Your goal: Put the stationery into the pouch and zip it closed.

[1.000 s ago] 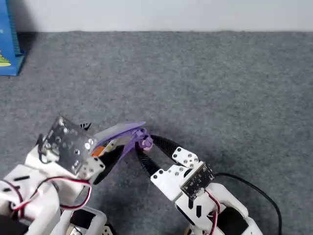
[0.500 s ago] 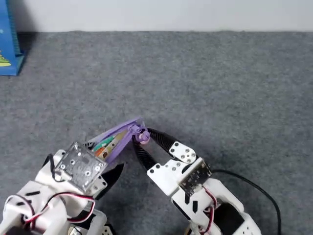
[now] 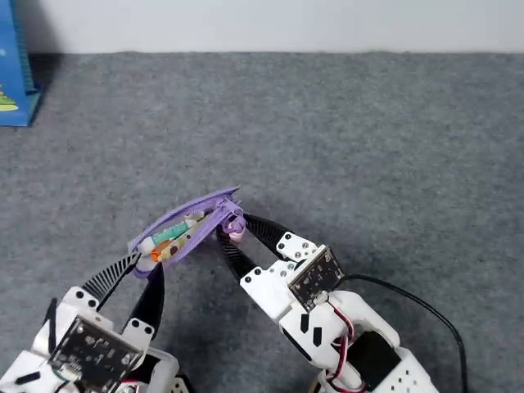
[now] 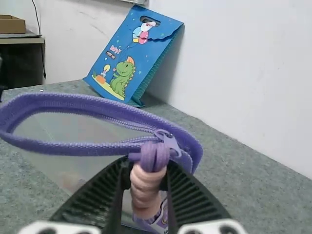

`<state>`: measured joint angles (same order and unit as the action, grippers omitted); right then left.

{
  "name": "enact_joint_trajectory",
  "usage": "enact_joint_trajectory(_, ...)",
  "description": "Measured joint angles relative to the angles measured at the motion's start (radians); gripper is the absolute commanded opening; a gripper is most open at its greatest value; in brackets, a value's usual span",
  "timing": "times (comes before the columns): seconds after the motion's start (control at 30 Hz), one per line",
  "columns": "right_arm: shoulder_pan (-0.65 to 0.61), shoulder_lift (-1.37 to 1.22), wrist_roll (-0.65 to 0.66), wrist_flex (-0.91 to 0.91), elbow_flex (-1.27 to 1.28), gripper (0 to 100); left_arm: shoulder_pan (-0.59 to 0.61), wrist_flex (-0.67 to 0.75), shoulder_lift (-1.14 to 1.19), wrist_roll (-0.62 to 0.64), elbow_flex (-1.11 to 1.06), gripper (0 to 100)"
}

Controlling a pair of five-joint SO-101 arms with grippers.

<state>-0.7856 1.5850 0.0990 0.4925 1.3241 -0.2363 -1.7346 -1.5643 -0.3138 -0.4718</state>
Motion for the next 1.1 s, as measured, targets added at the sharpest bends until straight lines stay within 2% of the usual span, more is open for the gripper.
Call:
enact_joint_trajectory(0.07, 0.0, 0.0, 0.0, 0.0, 0.0, 0.7, -0.006, 0.0, 0.0, -0.009, -0.029, 6)
enact_joint_trajectory(0.2, 0.0, 0.0, 0.0, 0.0, 0.0, 0.7, -0.095, 0.0, 0.0, -0.032, -0.14, 3)
enact_joint_trajectory(0.63, 0.051, 0.0, 0.0, 0.0, -0.003, 0.7, -0.27, 0.0, -0.003, -0.034, -0.183, 1)
enact_joint_trajectory(0.77, 0.055, 0.0, 0.0, 0.0, -0.003, 0.7, -0.358, 0.0, -0.003, -0.031, -0.183, 1)
enact_joint_trajectory(0.93, 0.055, 0.0, -0.002, 0.0, -0.003, 0.7, -0.439, 0.0, -0.003, 0.049, -0.123, 1)
enact_joint_trajectory(1.1, 0.055, 0.0, -0.002, 0.0, -0.003, 0.7, -0.471, 0.0, -0.003, 0.063, -0.115, 1)
